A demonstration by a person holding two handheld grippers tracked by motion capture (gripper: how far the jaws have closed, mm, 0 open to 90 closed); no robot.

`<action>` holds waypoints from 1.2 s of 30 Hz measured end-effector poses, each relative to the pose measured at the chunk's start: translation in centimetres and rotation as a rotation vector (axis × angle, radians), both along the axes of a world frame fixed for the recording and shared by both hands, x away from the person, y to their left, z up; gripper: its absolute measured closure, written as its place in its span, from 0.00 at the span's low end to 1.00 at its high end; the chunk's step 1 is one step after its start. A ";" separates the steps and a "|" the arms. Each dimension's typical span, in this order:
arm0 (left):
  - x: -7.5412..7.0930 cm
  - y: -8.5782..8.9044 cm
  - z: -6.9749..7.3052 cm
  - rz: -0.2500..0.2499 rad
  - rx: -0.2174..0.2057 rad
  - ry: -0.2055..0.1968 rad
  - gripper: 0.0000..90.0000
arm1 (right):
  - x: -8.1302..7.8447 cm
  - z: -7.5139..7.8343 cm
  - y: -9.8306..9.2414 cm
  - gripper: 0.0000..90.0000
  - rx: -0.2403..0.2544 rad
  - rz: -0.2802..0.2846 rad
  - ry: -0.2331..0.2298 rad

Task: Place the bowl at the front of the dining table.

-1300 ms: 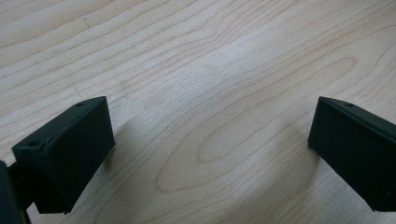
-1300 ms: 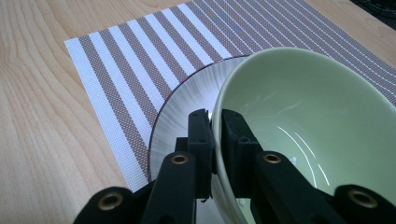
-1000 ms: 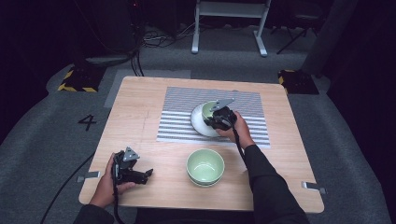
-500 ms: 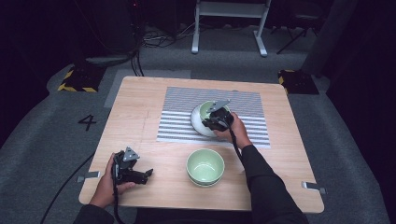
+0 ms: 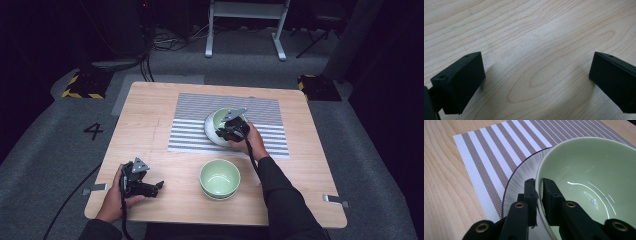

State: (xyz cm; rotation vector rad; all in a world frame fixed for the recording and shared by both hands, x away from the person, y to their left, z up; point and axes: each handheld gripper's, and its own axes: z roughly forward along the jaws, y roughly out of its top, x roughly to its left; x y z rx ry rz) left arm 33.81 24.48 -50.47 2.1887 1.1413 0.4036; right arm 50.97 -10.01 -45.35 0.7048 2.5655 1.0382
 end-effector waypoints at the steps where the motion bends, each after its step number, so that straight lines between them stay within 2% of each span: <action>1: 0.0 0.0 0.0 0.000 0.000 0.000 0.00 | 0.0 0.0 0.0 0.91 0.000 0.000 0.000; 14: 0.0 0.0 0.0 0.000 -0.001 -0.001 0.00 | 0.0 0.0 0.0 0.90 0.008 -0.007 0.007; 18: 0.0 0.0 0.0 -0.001 0.000 0.001 0.00 | 0.1 0.0 -0.2 0.89 0.030 -0.010 0.029; 36: 0.0 0.0 0.0 0.002 -0.001 0.000 0.00 | -0.2 0.3 -1.3 0.82 0.023 -0.019 0.050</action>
